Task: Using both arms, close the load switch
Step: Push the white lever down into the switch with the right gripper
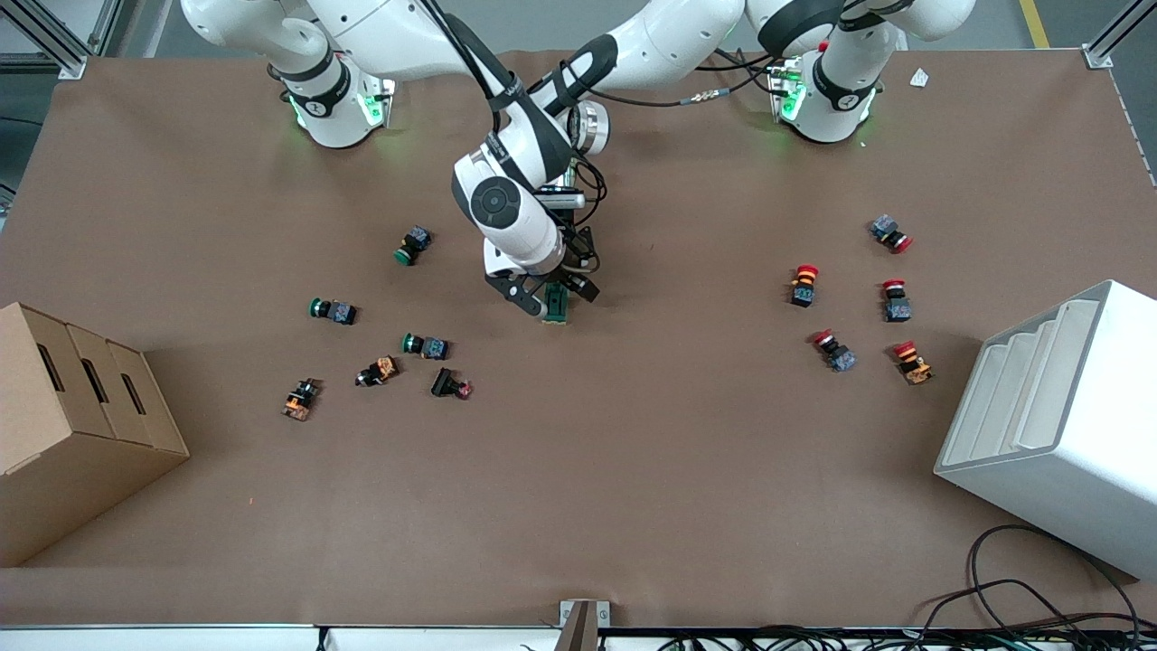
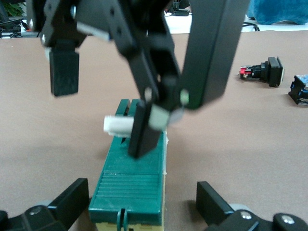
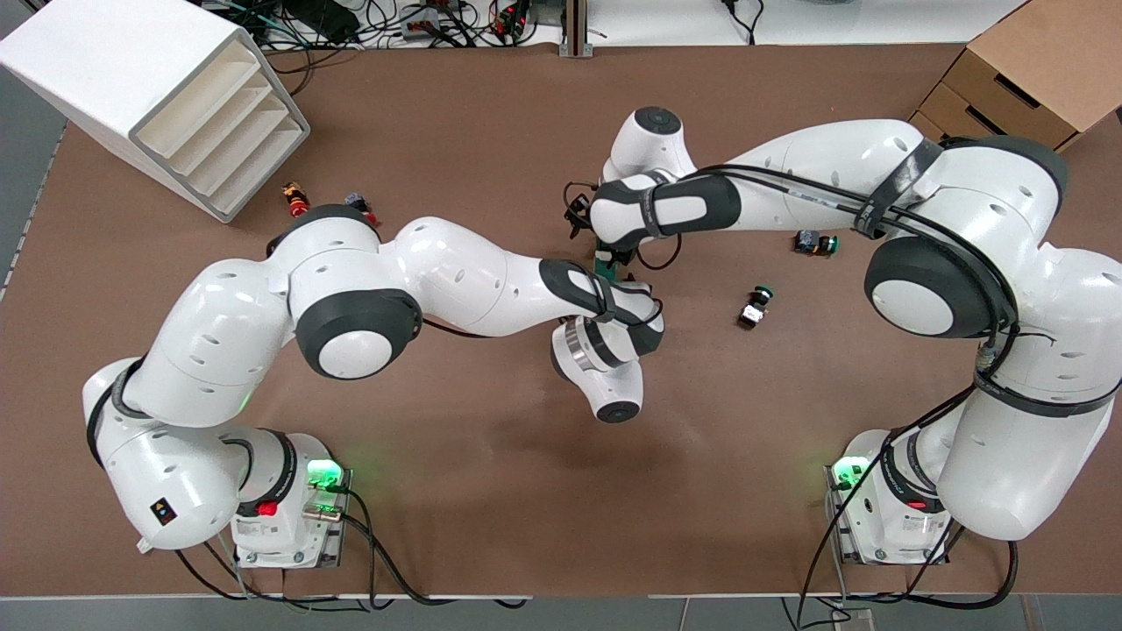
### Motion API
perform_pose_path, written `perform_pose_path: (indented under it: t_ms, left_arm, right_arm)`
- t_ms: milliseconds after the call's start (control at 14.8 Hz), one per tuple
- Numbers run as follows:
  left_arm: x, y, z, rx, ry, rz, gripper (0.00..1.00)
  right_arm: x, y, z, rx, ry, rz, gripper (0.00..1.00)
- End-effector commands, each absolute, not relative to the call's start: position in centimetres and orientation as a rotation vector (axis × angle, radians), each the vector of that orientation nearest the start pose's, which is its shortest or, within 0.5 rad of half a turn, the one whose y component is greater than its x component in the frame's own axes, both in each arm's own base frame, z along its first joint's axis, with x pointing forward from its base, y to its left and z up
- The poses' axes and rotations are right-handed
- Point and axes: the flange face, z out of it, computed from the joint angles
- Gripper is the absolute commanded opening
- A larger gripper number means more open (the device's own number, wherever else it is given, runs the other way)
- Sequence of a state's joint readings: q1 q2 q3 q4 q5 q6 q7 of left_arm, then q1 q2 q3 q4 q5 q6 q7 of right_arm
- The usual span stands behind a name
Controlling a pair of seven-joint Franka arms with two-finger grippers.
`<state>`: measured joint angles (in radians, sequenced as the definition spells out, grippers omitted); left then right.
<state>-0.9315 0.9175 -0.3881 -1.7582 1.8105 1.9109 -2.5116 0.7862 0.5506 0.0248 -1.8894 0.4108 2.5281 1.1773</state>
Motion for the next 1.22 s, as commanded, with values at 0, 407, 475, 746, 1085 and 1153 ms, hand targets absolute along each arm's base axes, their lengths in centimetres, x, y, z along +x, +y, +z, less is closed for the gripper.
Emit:
perform_pose_path:
  t_ms: [0,407,475,746,1085,1153]
  left_arm:
    - [24.2,-58.5,4.9,-2.693,0.032,-1.624,1.0]
    - [24.3,-58.5,5.0,-2.691,0.033,-1.626,1.0]
    - [24.4,-58.5,5.1,-2.69,0.03,-1.628,1.0]
    - [24.4,-58.5,5.2,-2.691,0.029,-1.628,1.0]
    - [24.7,-58.8,5.9,-2.69,0.043,-1.626,0.99]
    - [24.7,-58.8,5.8,-2.69,0.046,-1.624,0.99]
  right_arm:
    - [49.3,45.5,24.3,-2.665,1.027,0.216,1.0]
    - [51.0,46.2,21.8,-2.67,1.029,0.204,1.0]
    - [51.2,46.3,21.5,-2.67,1.028,0.201,1.0]
    - [51.9,46.8,20.2,-2.668,1.026,0.185,1.0]
    - [54.3,45.2,20.7,-2.68,0.99,0.101,1.0]
    - [55.2,44.1,20.8,-2.696,0.977,0.111,1.0]
